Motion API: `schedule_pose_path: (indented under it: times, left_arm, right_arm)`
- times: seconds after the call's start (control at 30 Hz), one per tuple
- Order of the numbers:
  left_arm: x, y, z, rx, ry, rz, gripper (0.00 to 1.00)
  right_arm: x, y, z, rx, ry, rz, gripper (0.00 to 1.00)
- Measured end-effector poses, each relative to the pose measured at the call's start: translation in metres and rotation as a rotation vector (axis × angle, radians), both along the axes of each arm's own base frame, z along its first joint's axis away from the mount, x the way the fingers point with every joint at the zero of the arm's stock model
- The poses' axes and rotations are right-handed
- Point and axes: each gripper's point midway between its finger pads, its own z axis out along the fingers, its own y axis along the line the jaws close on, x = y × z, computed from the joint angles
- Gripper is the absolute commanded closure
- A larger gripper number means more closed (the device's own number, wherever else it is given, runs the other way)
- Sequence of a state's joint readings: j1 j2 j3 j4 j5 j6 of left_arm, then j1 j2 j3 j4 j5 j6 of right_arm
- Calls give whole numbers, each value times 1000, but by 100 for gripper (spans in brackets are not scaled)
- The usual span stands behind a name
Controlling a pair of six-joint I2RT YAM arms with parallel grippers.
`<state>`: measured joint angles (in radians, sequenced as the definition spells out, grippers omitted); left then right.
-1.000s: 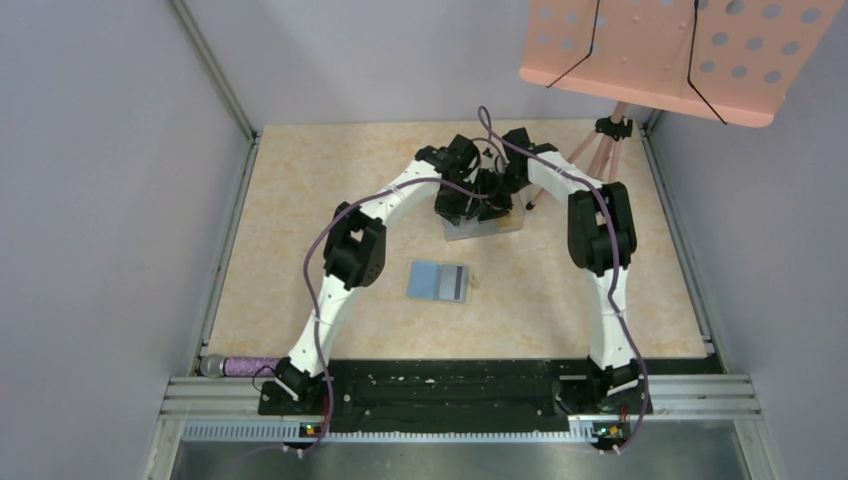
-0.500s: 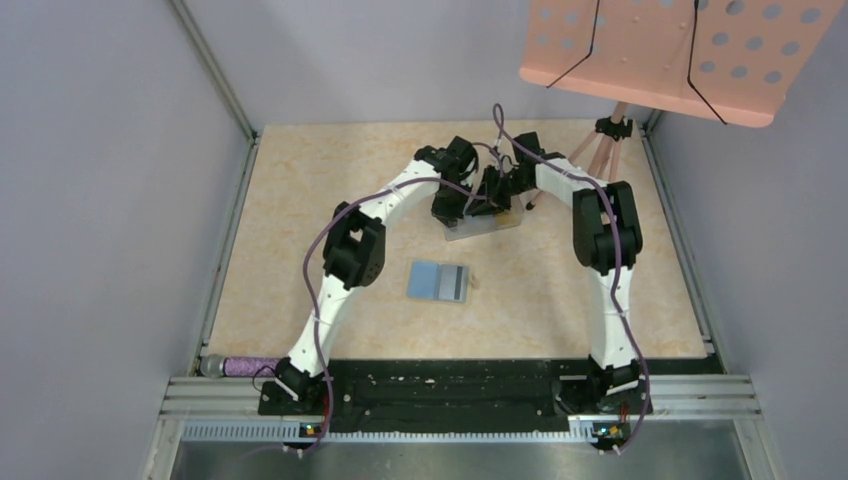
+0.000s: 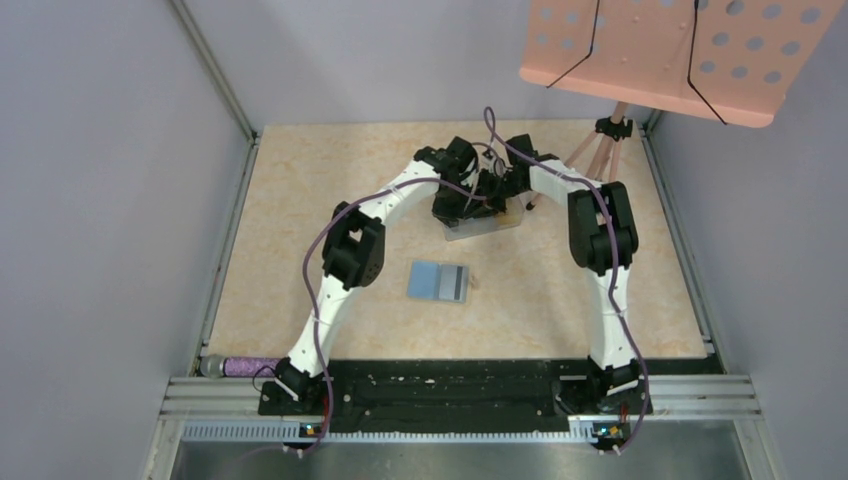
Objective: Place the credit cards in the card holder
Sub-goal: Pick up the credit card from the storage box.
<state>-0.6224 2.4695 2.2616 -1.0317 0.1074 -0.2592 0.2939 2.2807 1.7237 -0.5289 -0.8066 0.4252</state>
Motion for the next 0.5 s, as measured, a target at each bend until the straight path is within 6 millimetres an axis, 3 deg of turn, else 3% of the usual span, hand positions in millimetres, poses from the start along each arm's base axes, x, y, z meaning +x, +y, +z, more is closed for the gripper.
schedule_pose_path:
  times: [0.2, 0.33, 0.5]
  left_arm:
    - [4, 3, 5, -4, -44, 27, 55]
    - [4, 7, 20, -41, -92, 75, 44]
    - [1, 25, 55, -128, -152, 165, 28]
  right_arm:
    - [-1, -7, -6, -70, -3, -3, 100]
    - [-2, -7, -4, -69, 2, -4, 100]
    - [-4, -13, 2, -47, -6, -27, 100]
